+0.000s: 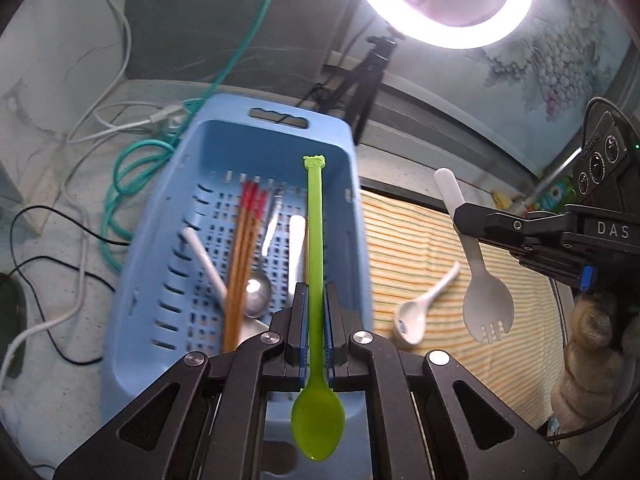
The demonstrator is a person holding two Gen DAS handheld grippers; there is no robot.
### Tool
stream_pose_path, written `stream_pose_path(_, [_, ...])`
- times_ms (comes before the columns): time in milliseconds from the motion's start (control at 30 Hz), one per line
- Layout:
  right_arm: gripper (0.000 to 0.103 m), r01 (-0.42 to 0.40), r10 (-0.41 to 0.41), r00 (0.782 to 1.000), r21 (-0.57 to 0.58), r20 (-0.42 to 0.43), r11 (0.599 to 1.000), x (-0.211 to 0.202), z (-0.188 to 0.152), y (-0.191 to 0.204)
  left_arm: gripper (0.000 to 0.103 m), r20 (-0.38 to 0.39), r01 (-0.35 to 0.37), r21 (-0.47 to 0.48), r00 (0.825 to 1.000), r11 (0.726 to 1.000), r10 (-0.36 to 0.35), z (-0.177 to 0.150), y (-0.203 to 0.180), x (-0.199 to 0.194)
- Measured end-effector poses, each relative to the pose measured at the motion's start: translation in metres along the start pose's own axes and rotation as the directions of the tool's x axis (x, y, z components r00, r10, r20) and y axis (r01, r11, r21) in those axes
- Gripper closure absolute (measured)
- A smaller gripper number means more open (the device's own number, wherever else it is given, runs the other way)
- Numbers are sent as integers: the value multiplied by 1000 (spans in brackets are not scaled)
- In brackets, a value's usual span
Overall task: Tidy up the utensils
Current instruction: 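Carry the green spoon and white spork into the basket and open both grippers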
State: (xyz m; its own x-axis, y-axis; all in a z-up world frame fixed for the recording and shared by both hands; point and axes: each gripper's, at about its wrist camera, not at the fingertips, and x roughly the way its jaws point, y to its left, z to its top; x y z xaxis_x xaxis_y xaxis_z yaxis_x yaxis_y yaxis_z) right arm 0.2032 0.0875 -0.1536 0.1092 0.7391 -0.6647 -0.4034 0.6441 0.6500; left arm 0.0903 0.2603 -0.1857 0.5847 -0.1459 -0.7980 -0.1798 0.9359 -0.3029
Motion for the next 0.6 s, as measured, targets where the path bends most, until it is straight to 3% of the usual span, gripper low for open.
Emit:
stream_pose_path(167, [100, -3, 3, 1000, -19, -25, 1000, 36, 10, 16, 98, -1, -28, -9, 1000, 1000, 28, 14, 13, 9])
stream_pose_path(467, [100, 45, -47, 997, -29, -60, 999, 77, 17, 8, 97, -6, -62, -16, 998, 998, 62, 29, 26, 26])
stream_pose_path(500, [97, 47, -49, 997, -35, -56, 998, 78, 17, 8, 95, -9, -75, -16, 997, 997, 75, 30, 26, 27])
stream_pose_path(567, [96, 63, -65, 996, -42, -62, 997, 79, 18, 6, 71, -20, -102, -26, 995, 994, 101, 30, 27, 26])
stream_pose_path(600, [96, 59, -61, 996, -35, -70, 998, 78, 19, 4, 68, -17, -107, -25, 994, 994, 106, 30, 26, 25])
